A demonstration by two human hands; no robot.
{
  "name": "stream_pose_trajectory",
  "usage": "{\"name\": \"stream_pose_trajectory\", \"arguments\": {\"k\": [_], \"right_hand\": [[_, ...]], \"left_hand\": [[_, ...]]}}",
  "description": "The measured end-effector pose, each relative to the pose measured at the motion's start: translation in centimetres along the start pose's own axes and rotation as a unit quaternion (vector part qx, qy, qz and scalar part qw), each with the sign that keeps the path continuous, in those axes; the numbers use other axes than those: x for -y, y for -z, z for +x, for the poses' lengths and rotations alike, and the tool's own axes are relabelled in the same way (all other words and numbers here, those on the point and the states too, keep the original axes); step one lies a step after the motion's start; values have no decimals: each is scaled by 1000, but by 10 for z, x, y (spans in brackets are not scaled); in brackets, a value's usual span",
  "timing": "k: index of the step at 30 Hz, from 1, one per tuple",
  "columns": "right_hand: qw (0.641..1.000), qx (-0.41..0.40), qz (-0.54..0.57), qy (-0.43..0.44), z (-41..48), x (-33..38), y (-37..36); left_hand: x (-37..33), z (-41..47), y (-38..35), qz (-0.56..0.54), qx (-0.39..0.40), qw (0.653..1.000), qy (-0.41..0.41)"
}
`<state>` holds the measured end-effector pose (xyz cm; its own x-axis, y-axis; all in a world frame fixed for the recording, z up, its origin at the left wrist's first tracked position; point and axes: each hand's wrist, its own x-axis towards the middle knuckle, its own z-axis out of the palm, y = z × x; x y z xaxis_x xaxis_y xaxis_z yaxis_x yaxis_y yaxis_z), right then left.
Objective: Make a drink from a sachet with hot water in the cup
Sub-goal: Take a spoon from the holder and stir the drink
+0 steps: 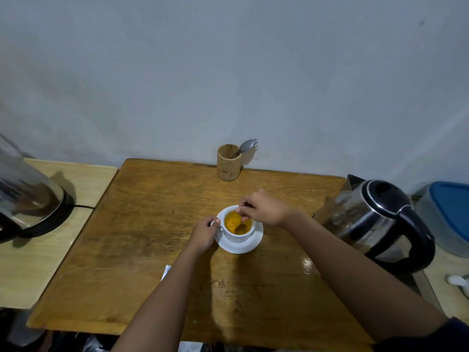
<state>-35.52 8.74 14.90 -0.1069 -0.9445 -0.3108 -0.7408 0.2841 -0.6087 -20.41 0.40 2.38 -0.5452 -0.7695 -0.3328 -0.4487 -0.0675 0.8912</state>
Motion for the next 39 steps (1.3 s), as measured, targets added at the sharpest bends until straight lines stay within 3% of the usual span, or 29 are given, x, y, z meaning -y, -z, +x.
{"name": "stream_pose_trajectory", "arguments": {"k": [6, 16, 22, 28, 34, 39], "right_hand": [[997, -8, -73, -13, 4, 0, 2], [996, -87, -25, 6, 5, -3, -16], [998, -52, 30, 4, 2, -1, -15], [1000, -1, -10, -5, -2, 1, 2], [997, -27, -78, -2, -1, -4, -2], [994, -75, -73, 21, 6, -9, -14]], "left_hand": [[-1, 0, 1, -1, 8, 1000, 4], [0, 0, -1, 13, 2, 1000, 1], [0, 0, 1, 10, 7, 1000, -7], [0, 1, 0, 13, 5, 1000, -5], [-2, -1, 0, 11, 8, 1000, 0], [-1, -2, 1, 14, 5, 1000, -1]]}}
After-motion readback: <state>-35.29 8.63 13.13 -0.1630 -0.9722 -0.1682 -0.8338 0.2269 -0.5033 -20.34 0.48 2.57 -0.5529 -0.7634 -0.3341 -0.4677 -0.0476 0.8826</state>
